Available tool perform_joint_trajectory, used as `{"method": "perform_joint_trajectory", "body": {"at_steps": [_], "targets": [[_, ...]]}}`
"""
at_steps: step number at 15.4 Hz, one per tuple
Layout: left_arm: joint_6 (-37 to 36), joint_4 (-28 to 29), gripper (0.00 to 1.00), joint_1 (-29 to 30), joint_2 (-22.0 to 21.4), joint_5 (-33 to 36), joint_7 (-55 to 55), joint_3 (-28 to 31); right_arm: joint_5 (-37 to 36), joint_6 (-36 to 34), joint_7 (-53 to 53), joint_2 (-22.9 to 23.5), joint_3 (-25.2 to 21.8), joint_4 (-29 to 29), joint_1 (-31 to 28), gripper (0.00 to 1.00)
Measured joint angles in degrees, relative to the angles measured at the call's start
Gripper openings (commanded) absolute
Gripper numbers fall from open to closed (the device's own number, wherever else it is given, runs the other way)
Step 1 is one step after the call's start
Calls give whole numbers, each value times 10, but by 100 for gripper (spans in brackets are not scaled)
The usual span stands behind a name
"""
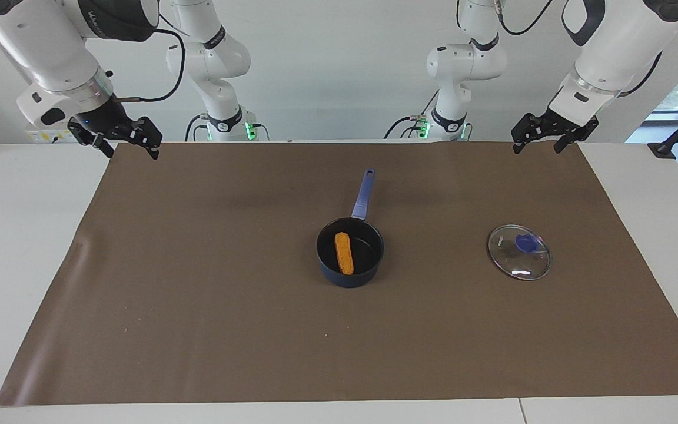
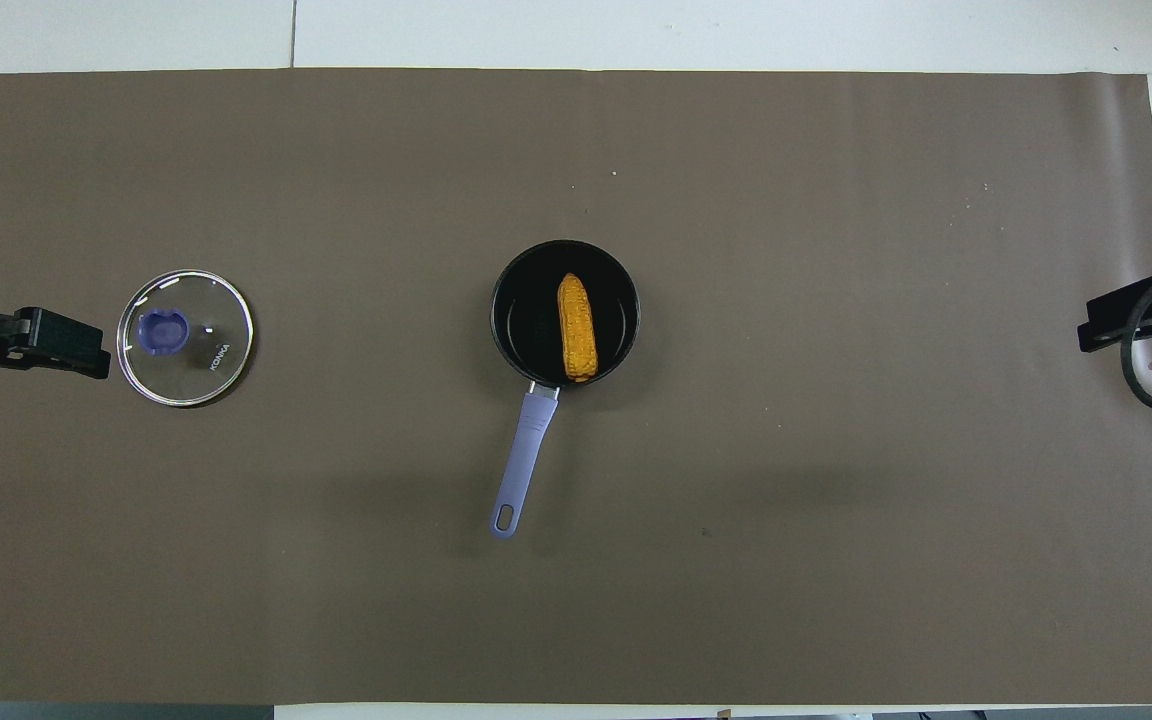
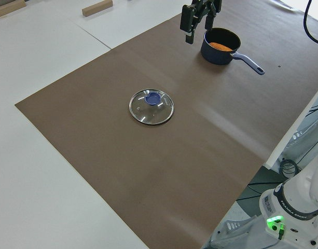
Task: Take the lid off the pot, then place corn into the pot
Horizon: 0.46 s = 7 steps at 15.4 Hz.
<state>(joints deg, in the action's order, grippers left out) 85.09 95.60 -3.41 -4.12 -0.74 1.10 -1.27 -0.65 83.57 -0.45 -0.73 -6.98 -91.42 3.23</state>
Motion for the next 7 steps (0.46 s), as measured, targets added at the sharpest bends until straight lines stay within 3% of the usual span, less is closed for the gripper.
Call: {"method": "perform_joint_trajectory", "body": {"at_steps": [7], "targets": [[8, 0, 100, 0, 0, 0, 1, 0, 0, -1, -1, 2, 15, -1, -12, 100]]}}
